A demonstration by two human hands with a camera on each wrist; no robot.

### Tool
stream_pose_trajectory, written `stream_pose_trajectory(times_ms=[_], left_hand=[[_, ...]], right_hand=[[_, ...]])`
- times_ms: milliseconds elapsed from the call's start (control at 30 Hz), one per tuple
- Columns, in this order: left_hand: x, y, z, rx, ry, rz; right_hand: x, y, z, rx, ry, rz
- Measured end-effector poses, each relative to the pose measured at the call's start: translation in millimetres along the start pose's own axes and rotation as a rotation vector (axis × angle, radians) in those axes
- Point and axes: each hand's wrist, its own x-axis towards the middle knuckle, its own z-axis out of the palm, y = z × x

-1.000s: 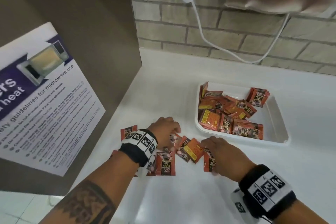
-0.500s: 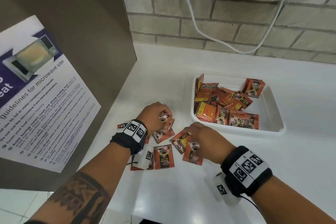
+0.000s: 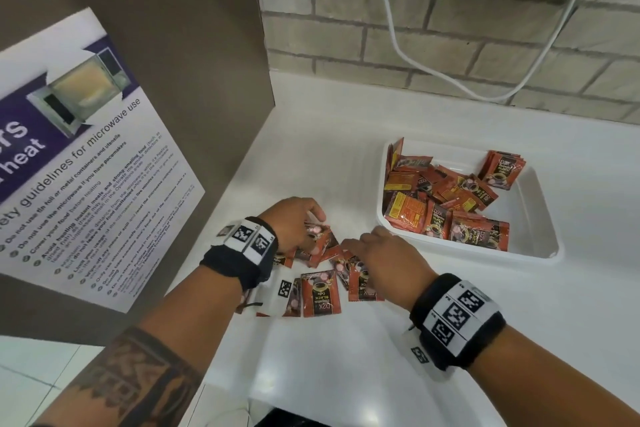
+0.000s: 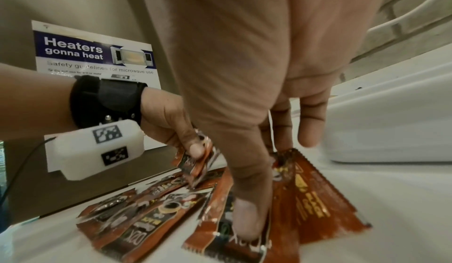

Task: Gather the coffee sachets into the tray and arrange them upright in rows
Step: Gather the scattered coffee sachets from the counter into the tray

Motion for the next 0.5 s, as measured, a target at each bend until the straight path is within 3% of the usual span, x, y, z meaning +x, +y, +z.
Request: stream_pose_trajectory(times_ms=[133,500], left_hand=[[5,4,19,0.185,0.003,-0.054],[15,9,12,0.217,0.025,-0.036]], right_hand=[[11,-6,-3,0.033,-0.060,0.003],[-4,4,-11,0.158,-0.036,0.058]])
